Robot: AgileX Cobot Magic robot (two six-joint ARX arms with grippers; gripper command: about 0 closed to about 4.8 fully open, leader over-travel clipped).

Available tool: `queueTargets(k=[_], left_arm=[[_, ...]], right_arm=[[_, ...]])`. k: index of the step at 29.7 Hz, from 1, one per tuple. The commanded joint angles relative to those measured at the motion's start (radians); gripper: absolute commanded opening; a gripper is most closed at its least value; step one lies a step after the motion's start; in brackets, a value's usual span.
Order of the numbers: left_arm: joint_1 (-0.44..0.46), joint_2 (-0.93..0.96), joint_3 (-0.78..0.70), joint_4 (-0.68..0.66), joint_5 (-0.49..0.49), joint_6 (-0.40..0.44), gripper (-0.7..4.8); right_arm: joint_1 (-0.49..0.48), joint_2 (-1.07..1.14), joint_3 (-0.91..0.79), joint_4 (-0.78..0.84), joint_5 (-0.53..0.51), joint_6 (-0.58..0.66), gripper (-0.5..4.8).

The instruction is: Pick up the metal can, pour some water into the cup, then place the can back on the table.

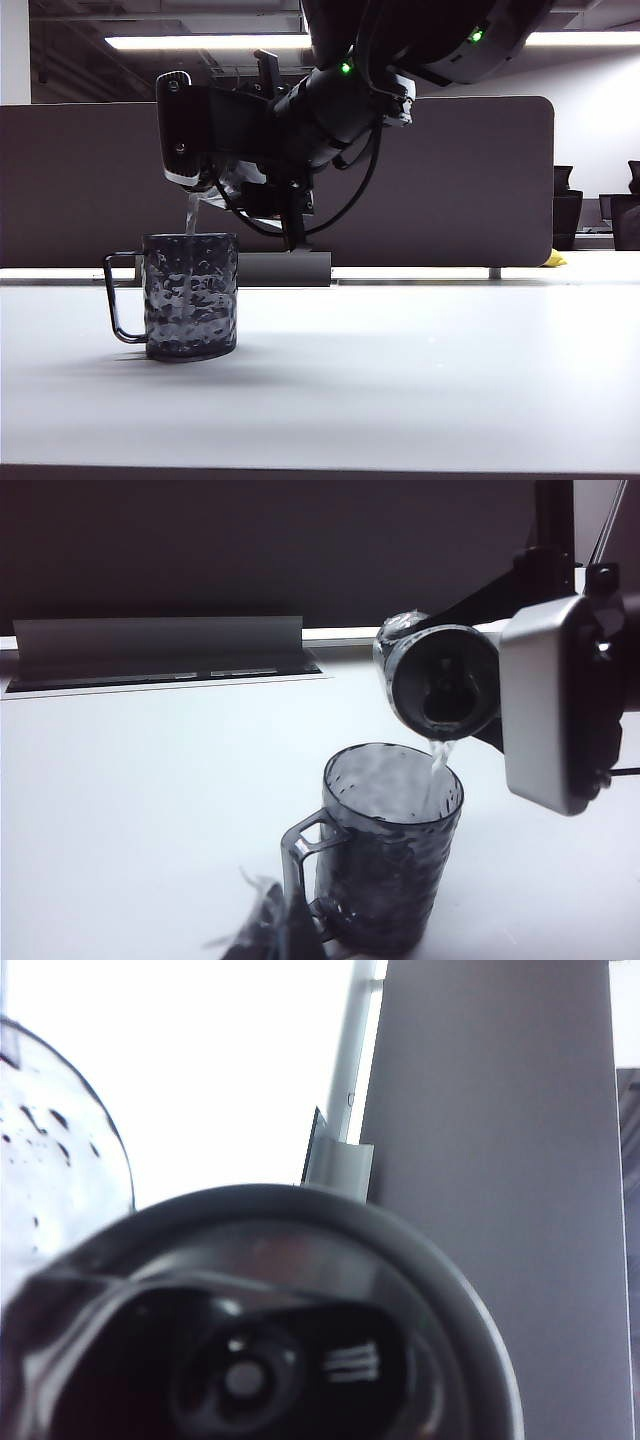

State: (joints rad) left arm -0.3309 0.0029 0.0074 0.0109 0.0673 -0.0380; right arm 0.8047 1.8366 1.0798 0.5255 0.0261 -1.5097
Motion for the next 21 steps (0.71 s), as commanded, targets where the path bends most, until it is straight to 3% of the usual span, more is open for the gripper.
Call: queueTargets(k=[1, 21], left_arm=[[0.002, 0.001, 0.001, 0.011, 0.0, 0.001, -0.05], [0.002, 0.001, 0.001, 0.011, 0.0, 0.001, -0.05]], right_arm=[[0.01, -0.009, 0.01, 0.056, -0.006, -0.014, 2.1], [-0.014, -0.008, 0.034, 0.047, -0.007, -0.018, 2.1]])
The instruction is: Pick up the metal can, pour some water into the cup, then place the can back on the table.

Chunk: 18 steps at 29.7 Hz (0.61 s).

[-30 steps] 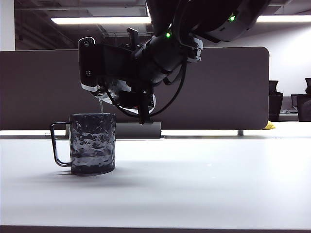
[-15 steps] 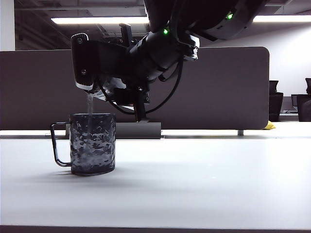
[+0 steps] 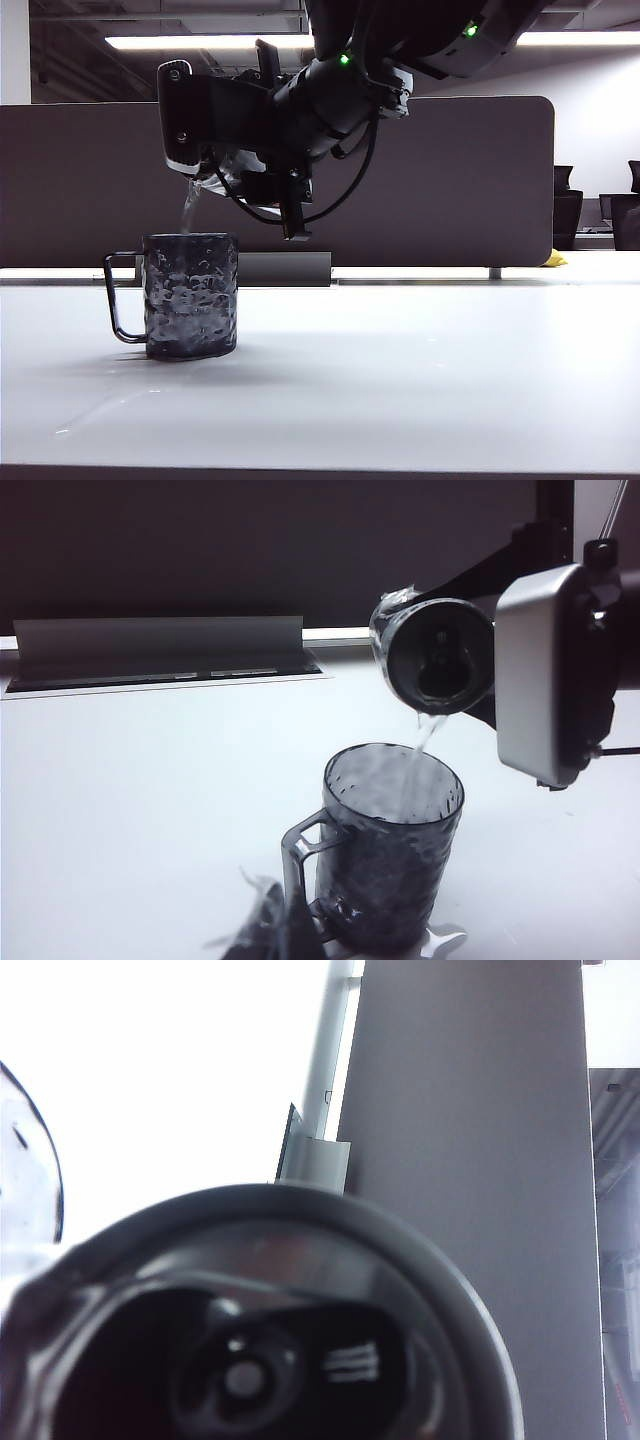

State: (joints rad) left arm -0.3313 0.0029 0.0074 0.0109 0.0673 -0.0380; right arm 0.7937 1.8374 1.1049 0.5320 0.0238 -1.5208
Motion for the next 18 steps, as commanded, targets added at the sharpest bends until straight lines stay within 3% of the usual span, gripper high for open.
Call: queueTargets(k=[1, 18], left_arm=[[0.002, 0.001, 0.001, 0.011, 0.0, 0.001, -0.05], [0.002, 0.001, 0.002, 0.011, 0.0, 0.001, -0.05]], right_arm=[[-0.005, -0.009, 0.009, 0.041, -0.009, -0.009, 2.1], [-0.007, 0.003, 0.009, 0.049, -0.046, -0.055, 2.1]])
